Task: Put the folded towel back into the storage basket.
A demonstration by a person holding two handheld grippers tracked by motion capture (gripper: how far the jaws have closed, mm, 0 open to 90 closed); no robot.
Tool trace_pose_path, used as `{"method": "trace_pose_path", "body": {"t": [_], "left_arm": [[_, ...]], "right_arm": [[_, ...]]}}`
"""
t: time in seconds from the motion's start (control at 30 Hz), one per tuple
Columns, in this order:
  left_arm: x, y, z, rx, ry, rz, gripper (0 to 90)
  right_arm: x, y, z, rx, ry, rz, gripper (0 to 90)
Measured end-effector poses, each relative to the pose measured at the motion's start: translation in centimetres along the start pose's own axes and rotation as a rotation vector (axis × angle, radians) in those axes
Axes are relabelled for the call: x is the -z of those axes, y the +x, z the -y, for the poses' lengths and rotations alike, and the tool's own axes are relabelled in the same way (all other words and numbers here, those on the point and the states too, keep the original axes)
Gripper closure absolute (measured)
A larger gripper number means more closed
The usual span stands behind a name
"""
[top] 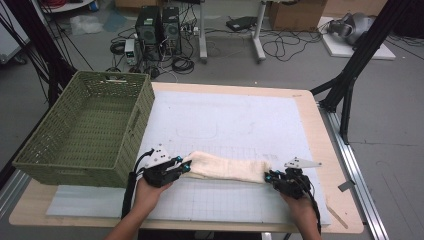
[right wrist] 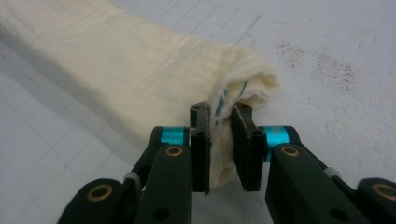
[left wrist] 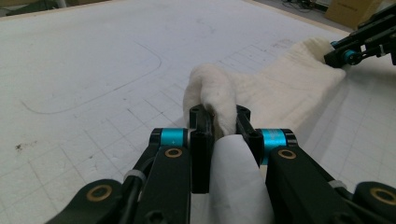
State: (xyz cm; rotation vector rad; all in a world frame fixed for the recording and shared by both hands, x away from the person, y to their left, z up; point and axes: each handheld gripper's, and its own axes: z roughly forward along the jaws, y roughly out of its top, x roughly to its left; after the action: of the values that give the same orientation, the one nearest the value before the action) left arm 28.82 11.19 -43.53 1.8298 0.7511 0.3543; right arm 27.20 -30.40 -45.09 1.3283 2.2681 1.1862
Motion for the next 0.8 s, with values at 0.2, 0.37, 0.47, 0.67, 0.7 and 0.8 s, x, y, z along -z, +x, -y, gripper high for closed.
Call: {"method": "trace_pose_path", "body": {"t": [0.2,0.37,0.47,0.67,0.7,0.8], "left_arm": [[0.4,0.1,-0.2,-0.001,-0.020,0.002,79.0],[1.1,0.1,-0.5,-0.005,-0.060,0.009,79.0],[1.6,-0.1,-0.8,-0.016,-0.085,0.016,79.0],[2.3,-0.3,-1.1,-0.039,-0.126,0.025,78.9],[2.5,-0.3,-1.2,-0.046,-0.137,0.030,78.9],[2.7,-0.4,-1.3,-0.050,-0.147,0.036,78.9]], "right_arm": [[0.8,0.3,-0.4,0.067,-0.051,0.015,79.8],[2.0,0.4,-0.9,0.115,-0.140,0.016,79.8],[2.2,0.3,-1.0,0.144,-0.170,0.015,79.8],[2.6,0.3,-1.3,0.159,-0.197,0.010,79.8],[2.7,0.4,-1.5,0.167,-0.209,0.009,79.8],[2.8,0.3,-1.7,0.178,-0.222,0.009,79.8]]}}
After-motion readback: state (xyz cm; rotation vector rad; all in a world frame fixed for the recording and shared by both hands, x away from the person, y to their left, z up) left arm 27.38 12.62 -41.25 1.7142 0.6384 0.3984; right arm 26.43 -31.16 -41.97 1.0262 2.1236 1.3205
